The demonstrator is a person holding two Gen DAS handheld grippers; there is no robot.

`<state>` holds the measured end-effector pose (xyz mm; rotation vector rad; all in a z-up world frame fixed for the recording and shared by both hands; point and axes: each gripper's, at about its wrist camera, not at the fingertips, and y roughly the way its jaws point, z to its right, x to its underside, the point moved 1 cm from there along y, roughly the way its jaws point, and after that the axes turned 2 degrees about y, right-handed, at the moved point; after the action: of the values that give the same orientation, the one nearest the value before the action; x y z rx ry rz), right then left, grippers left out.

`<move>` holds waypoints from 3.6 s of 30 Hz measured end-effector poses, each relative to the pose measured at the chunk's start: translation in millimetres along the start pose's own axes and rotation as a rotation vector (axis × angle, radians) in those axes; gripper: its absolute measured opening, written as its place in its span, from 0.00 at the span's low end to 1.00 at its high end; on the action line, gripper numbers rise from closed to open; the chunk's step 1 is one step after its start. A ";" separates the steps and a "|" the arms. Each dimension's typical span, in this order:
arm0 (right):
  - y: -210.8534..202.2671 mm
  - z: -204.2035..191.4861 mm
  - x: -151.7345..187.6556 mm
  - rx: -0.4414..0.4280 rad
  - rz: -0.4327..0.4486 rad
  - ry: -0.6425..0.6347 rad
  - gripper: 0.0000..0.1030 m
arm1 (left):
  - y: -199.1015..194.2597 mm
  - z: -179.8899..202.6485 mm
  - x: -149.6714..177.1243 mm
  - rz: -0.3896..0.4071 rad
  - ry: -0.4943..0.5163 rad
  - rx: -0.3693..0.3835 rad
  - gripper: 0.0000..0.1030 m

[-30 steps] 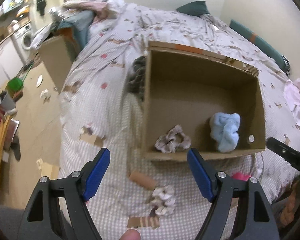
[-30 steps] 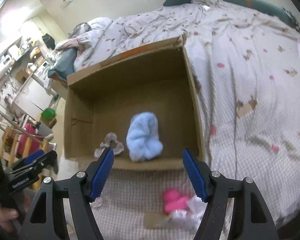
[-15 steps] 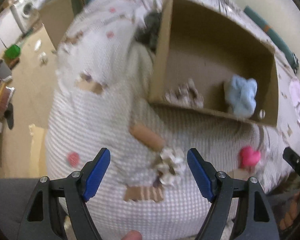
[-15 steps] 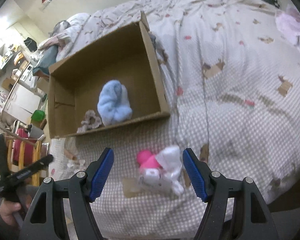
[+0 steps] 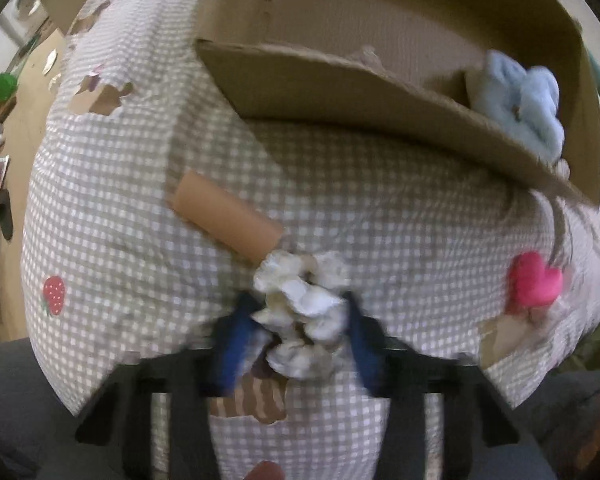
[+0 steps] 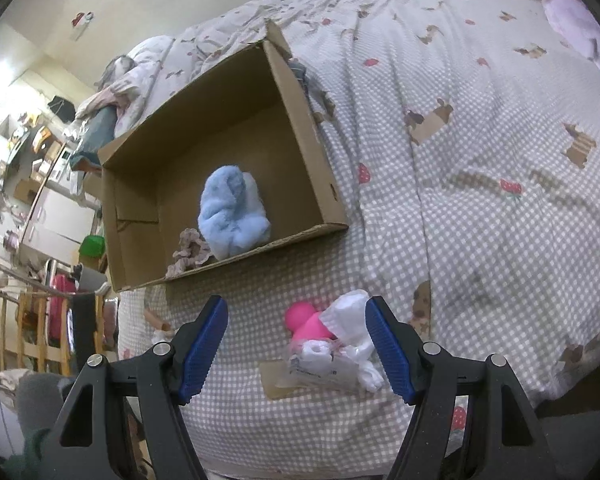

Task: Organize soft objects
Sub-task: 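Grasp the white scrunchie with the left gripper while the right gripper grasps the plastic packet, then carry the white scrunchie with the left gripper while the right gripper carries the packet into the box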

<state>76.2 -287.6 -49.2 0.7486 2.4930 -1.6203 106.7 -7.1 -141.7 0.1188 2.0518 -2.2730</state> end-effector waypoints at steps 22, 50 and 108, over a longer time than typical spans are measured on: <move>40.6 -1.0 32.9 0.045 -0.215 0.036 0.73 | -104.2 -3.4 33.0 0.208 0.092 0.072 0.15; 14.5 -46.5 54.6 -0.083 -0.101 -0.062 0.21 | -93.4 -18.6 18.7 0.219 0.005 0.007 0.15; 62.2 -57.9 -52.1 0.062 -0.044 -0.219 0.20 | -83.3 27.1 -80.3 0.377 0.185 0.026 0.16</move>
<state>160.5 -235.3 -59.4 0.4943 2.3322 -1.6986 177.2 -25.1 -47.8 0.6789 1.8794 -2.1182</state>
